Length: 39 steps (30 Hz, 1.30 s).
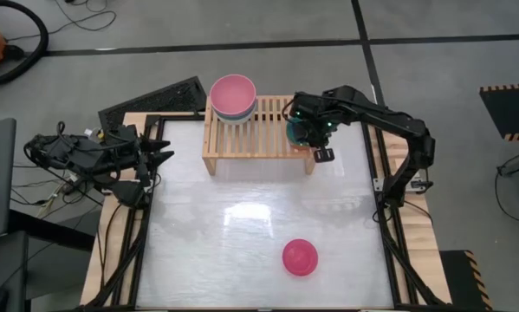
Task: Place and stack bowls onto a shelf
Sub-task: Stack the small blue bowl on top of the small green bowl, then stack the small pink bowl on top of the small blue bowl
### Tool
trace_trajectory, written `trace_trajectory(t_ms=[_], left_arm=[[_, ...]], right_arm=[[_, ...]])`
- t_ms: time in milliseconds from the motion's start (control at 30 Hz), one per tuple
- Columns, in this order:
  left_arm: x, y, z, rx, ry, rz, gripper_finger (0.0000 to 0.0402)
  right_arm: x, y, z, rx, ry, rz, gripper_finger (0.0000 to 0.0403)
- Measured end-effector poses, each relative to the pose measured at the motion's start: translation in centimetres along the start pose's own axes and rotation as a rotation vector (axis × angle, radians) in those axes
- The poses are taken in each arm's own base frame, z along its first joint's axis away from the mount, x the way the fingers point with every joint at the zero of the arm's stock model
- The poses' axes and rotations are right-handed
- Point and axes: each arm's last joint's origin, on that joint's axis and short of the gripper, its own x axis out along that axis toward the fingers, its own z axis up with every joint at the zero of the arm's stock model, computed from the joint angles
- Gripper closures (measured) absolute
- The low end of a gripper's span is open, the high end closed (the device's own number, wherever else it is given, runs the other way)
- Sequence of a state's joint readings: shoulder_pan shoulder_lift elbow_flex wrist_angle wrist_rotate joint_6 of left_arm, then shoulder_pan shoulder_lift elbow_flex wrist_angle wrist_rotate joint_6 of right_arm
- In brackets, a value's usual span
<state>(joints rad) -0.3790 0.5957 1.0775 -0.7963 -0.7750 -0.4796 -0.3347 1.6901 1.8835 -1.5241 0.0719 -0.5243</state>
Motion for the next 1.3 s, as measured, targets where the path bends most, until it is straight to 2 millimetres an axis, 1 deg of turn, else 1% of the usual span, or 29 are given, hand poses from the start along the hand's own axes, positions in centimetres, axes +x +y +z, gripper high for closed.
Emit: trace_trajectory(t_ms=[267,333,433,567,600,667,700,767,800,867,967,1033,1133,1200,1300], left_arm=[[0.0,0.0,0.0,0.0,0.0,0.0,0.0235],[0.0,0.0,0.0,0.0,0.0,0.0,0.0235],[0.0,0.0,0.0,0.0,0.0,0.0,0.0235],[0.0,0.0,0.0,0.0,0.0,0.0,0.0235],[0.0,0.0,0.0,0.0,0.0,0.0,0.0235],[0.0,0.0,0.0,0.0,0.0,0.0,0.0235],[0.0,0.0,0.0,0.0,0.0,0.0,0.0235],[0.0,0.0,0.0,0.0,0.0,0.0,0.0235],[0.0,0.0,0.0,0.0,0.0,0.0,0.0235],[0.0,0.0,0.0,0.0,0.0,0.0,0.0235],[0.0,0.0,0.0,0.0,0.003,-0.006,0.0235],[0.0,0.0,0.0,0.0,0.005,-0.011,0.0235],[0.0,-0.1,0.0,0.0,0.017,-0.034,0.0235],[0.0,-0.1,-0.1,0.0,0.023,-0.046,0.0235],[0.0,-0.1,-0.1,-0.001,0.027,-0.054,0.0235]], right_arm=[[0.0,-0.2,0.4,0.004,-0.042,-0.027,0.0322],[-0.5,-0.3,0.5,0.009,-0.056,-0.035,0.0322],[-2.3,-0.3,0.6,0.034,-0.118,-0.067,0.0321],[-5.7,0.2,0.5,0.137,-0.233,-0.107,0.0321],[-6.6,0.5,0.5,0.192,-0.269,-0.093,0.0321],[-8.2,1.5,0.7,0.29,-0.361,0.009,0.0321],[-8.8,2.3,0.6,0.323,-0.388,0.083,0.0321],[-9.3,4.6,1.1,0.338,-0.39,0.213,0.032],[-9.4,5.9,1.4,0.333,-0.37,0.245,0.032],[-9.0,8.6,2.3,0.318,-0.318,0.252,0.032],[-7.8,13.1,3.5,0.3,-0.251,0.244,0.032],[-6.9,15.9,3.6,0.319,-0.186,0.247,0.032],[-4.8,19.5,3.4,0.408,-0.057,0.259,0.0317],[-3.4,21.6,3.2,0.499,0.008,0.253,0.0307],[-1.6,23.7,3.2,0.623,0.031,0.263,0.0279]])
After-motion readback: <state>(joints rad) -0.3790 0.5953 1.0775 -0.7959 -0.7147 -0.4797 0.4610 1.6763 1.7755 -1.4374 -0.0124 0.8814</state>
